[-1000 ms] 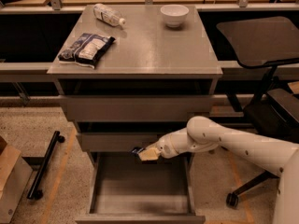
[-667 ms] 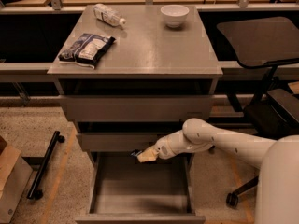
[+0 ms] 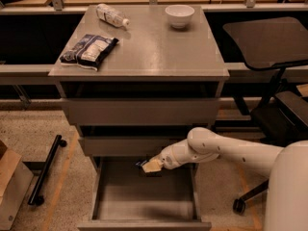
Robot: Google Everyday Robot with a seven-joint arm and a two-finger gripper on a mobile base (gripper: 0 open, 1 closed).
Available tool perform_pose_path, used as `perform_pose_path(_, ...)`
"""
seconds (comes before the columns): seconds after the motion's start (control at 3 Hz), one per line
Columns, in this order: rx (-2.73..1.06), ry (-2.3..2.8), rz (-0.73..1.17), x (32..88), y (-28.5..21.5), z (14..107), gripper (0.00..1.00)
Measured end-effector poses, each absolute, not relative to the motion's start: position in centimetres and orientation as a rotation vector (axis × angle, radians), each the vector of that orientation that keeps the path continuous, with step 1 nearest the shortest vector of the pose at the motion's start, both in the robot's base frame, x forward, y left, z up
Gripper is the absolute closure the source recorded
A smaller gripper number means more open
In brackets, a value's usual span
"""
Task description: Place rxbar blueberry into bottom drawer
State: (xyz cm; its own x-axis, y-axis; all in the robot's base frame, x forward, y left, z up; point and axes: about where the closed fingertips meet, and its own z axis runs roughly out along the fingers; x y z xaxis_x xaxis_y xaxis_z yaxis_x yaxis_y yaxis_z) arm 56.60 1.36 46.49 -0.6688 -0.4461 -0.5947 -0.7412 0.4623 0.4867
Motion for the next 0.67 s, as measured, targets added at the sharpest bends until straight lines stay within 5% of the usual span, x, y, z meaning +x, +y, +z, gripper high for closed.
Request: perform_pose_path(0.67, -0.983, 2.335, 1.0, 56.0, 0.9, 40.9, 1.0)
